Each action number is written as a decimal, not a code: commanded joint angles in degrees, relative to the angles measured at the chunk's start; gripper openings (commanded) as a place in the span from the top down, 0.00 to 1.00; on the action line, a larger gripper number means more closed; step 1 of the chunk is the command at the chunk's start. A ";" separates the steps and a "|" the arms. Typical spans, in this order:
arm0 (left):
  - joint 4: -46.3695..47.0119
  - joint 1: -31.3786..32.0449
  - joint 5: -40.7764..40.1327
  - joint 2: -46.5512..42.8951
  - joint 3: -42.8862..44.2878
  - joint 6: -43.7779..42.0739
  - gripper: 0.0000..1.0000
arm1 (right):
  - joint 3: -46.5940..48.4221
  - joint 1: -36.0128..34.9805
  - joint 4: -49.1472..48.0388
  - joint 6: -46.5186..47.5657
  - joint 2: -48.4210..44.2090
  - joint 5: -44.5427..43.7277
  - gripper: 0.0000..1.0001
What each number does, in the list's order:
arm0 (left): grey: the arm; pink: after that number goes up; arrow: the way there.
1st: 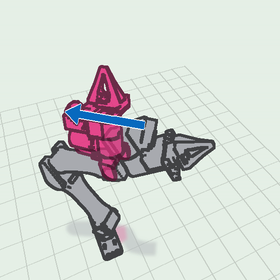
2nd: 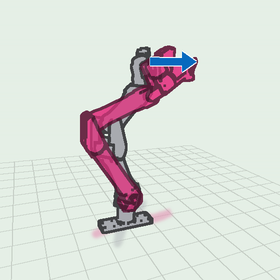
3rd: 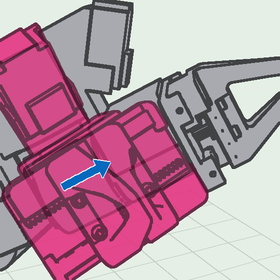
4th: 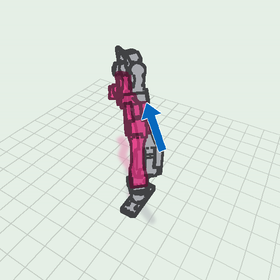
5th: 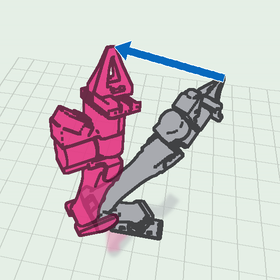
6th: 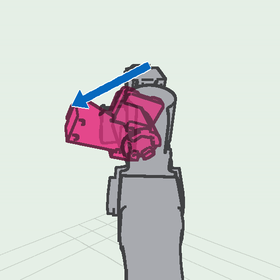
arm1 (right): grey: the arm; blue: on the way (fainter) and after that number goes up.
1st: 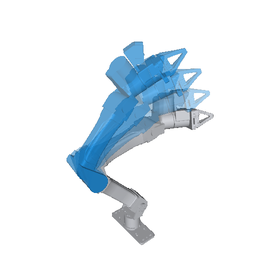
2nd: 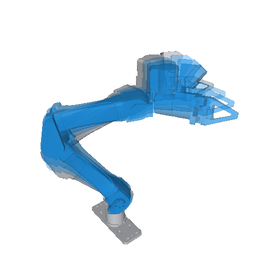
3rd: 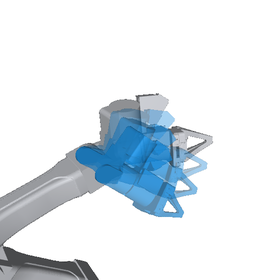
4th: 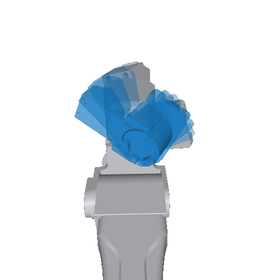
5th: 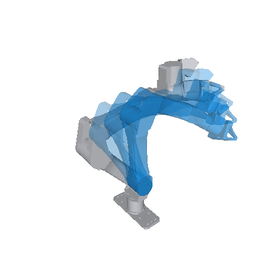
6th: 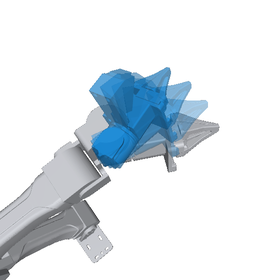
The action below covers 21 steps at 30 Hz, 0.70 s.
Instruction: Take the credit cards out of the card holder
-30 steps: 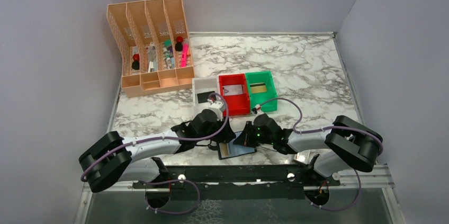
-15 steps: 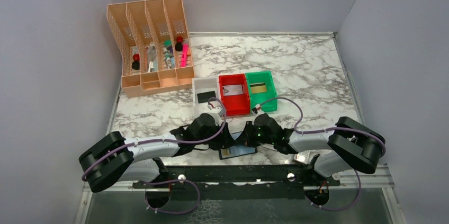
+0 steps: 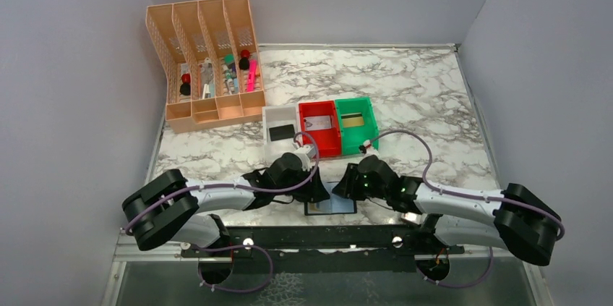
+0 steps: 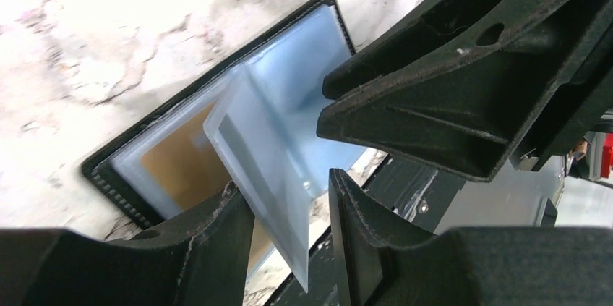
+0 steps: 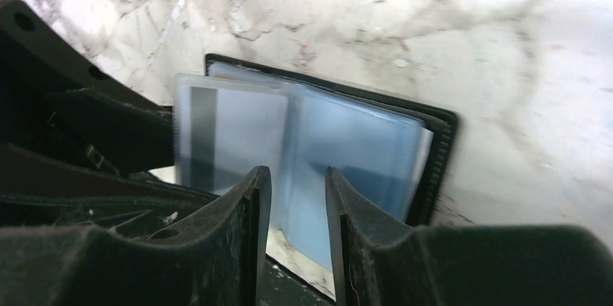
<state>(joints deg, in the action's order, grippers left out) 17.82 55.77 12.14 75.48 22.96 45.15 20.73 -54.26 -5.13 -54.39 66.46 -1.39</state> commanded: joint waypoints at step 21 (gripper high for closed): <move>3.09 6.76 5.72 9.10 13.15 -3.90 0.51 | -0.53 0.30 27.96 -4.08 -30.43 -17.47 0.60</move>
<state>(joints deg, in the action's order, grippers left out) 20.03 62.28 11.31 81.14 32.03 43.64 20.60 -54.24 21.93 -58.52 35.68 -18.55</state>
